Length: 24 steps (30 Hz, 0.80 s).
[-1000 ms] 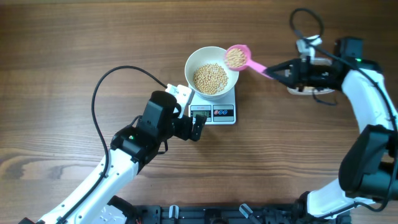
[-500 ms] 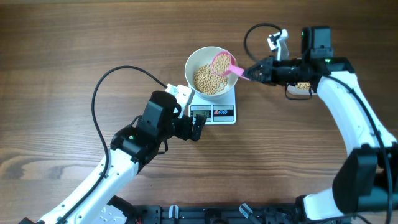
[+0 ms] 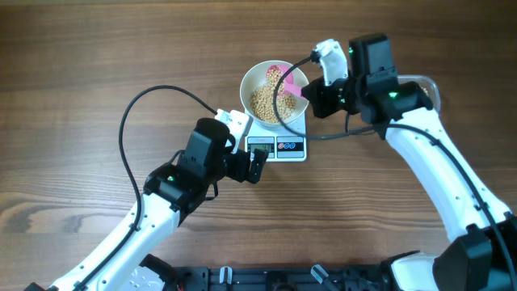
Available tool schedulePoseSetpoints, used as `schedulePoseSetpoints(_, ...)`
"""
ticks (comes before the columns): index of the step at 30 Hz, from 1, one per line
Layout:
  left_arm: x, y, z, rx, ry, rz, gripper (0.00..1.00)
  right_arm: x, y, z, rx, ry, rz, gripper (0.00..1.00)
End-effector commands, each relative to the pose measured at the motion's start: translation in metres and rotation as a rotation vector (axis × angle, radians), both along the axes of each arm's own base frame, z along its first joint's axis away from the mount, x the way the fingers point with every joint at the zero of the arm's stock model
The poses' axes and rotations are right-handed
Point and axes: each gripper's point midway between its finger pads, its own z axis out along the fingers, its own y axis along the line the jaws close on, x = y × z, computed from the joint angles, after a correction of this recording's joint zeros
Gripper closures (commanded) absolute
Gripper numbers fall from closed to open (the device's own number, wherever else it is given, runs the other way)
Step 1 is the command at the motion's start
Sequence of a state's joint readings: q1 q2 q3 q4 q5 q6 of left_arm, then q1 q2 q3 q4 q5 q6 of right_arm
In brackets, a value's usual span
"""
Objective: Scoop item into bowl and weigh 150g on scale
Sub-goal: 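Tilt the pink scoop with the right gripper to pour soybeans into bowl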
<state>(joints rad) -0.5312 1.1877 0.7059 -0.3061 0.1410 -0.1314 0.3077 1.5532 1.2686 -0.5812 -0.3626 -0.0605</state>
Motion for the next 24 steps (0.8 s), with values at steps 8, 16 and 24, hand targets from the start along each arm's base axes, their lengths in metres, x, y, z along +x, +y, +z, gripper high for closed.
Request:
schedulePoseSetpoints(8, -0.003, -0.003, -0.002, 0.006, -0.001, -0.03, 0.0, 0.007, 0.008, 0.033, -0.189, -0.242, 0.052, 0.96)
schedulePoseSetpoints(16, -0.003, -0.003, -0.002, 0.006, -0.001, -0.031, 0.0, 0.012, 0.001, 0.034, -0.354, -0.325, 0.045, 0.96)
schedulePoseSetpoints(24, -0.003, -0.003, -0.002, 0.006, 0.0, -0.03, 0.0, 0.009, 0.007, 0.035, -0.475, -0.39, 0.108, 0.96)
